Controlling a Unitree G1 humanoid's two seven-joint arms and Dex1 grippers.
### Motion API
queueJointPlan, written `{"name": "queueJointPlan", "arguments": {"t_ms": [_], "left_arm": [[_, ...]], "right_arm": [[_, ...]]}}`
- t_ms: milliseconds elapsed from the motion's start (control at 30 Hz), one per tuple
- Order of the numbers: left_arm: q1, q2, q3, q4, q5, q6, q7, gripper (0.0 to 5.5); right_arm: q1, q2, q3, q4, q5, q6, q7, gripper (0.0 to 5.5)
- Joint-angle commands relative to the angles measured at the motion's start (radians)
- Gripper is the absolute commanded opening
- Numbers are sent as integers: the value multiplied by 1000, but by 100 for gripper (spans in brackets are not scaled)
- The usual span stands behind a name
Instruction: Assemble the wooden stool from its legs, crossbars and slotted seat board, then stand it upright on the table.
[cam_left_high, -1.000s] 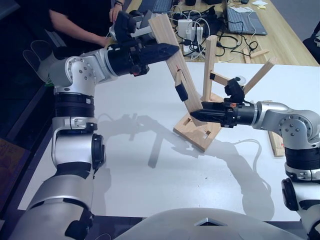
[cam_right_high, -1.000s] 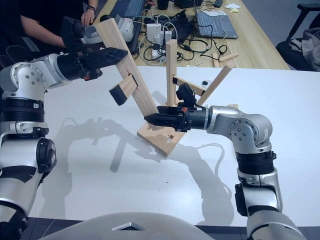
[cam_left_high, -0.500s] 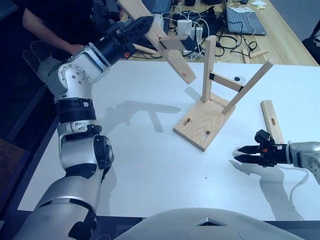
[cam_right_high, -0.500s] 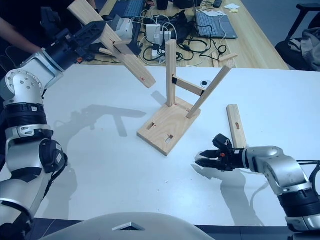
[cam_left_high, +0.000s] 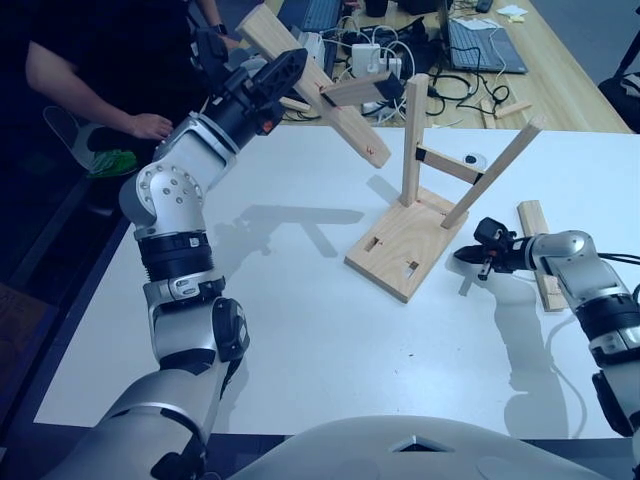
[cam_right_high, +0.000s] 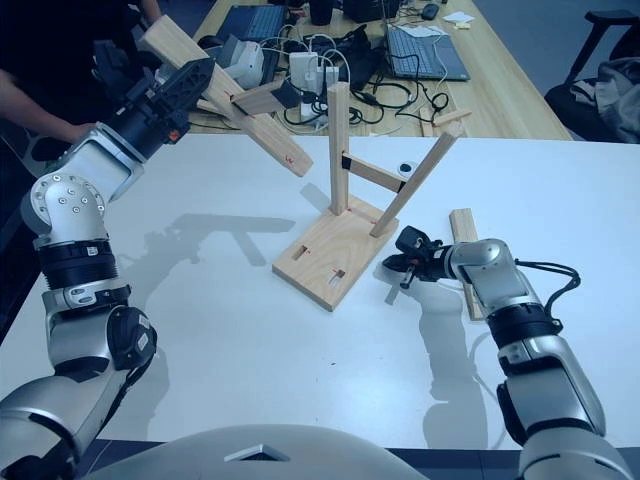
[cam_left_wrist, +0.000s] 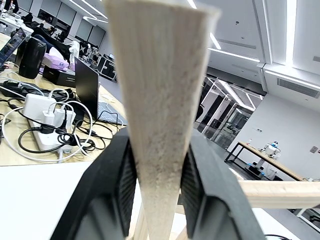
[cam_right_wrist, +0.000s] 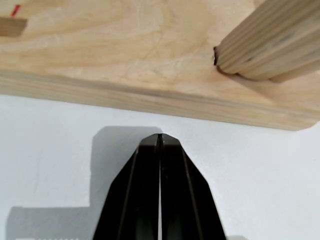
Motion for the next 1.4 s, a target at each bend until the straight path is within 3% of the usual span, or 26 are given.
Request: {"name": "queueJointPlan", "arguments": {"t_ms": [33,367,500,633,733,967,1267,1400], "left_arm": [[-13,29,-20,15,37,-29,9,103],[105,65,-42,-237,39,98,146,103],[195,25,-36,-371,0,193,234,103],[253,-15,-40,-444,-18,234,308,103],[291,-23,-56,-481,-15,242,333,103],[351,-38,-85,-533,-15,253,361,103],[379,-68,-123,-540,2,227,394,103],[359,-119,-90,-520,-46,246,427,103]], "right_arm": [[75,22,-4,10,-27,19,0,0],[374,-27,-247,-425,132,200,-103,0],[467,56,-400,-547,260,295,-208,0],[440,227,-605,-583,402,308,-436,0],[399,299,-689,-611,420,273,-593,0],[285,374,-708,-709,403,253,-811,0],[286,424,-678,-701,391,235,-858,0],[274,430,-672,-685,382,222,-862,0]]}}
